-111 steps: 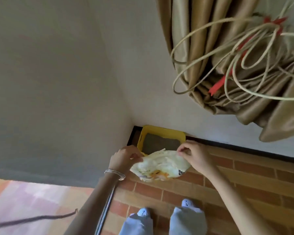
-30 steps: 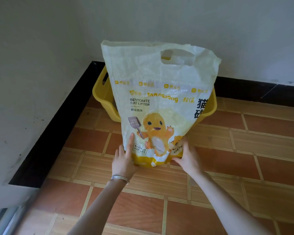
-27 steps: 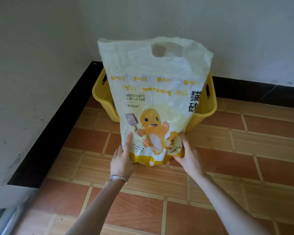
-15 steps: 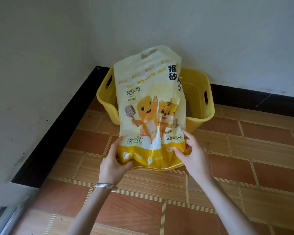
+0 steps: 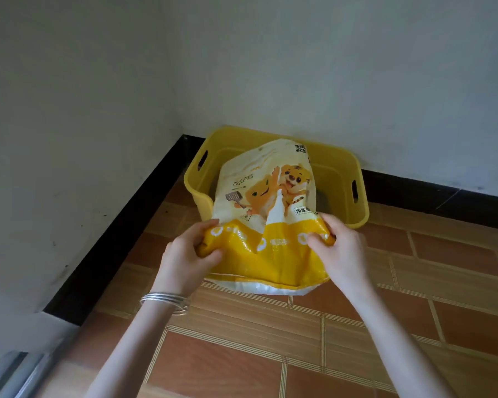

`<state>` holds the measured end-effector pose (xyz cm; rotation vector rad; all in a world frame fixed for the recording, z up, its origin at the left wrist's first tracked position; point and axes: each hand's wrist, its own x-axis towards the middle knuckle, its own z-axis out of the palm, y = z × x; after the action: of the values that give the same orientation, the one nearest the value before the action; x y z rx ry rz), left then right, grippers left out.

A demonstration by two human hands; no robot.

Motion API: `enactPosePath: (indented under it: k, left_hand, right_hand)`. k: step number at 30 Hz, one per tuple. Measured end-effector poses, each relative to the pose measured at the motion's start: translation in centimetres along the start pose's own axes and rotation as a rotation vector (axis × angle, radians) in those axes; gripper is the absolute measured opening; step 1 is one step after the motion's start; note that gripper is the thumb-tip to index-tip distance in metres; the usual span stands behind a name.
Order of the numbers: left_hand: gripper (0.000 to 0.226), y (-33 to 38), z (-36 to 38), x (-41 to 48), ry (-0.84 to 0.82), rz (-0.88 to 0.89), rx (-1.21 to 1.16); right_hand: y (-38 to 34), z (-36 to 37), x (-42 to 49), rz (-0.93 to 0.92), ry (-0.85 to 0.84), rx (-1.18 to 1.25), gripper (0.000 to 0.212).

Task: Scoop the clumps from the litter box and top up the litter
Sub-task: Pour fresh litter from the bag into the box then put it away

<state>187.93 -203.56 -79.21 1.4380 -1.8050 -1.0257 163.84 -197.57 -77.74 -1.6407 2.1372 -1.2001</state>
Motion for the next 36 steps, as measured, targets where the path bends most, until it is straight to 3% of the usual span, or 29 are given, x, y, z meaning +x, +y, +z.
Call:
enactPosePath:
  k: [4, 8, 19, 26, 32, 36]
  left_hand:
    - [0.045, 1.2, -0.6, 0.1, -0.001, 0.023, 0.044]
    - [0.039, 3.0, -1.5, 0.9, 0.011, 0.054, 0.135]
    - [0.028, 5.0, -3.0, 1.8, -0.072, 0.002, 0.195]
    - [0.017, 6.7, -4.0, 1.1, -0.006, 0.104, 0.178]
    - [0.016, 7.2, -3.8, 1.0, -0.068, 0.066, 0.184]
    - [0.010, 7.0, -3.8, 0.6, -0.038, 0.089, 0.194]
  right_hand:
    - [-1.0, -0.5, -0.2, 0.015, 0.019, 0.011, 0.022]
    - [-2.1, -1.0, 0.4, 0.019, 0.030, -0.041, 0.006]
    - [-4.6, -2.6, 1.3, 0.069, -0.069, -0.149, 0.013]
    - [-5.9, -3.7, 0.8, -0.018, 0.060, -0.126, 0.006]
    - [-5.8, -4.1, 1.3, 0.051, -0.073, -0.187, 0.013]
    - [-6.3, -4.4, 0.5, -0.022, 0.037, -0.155, 0.006]
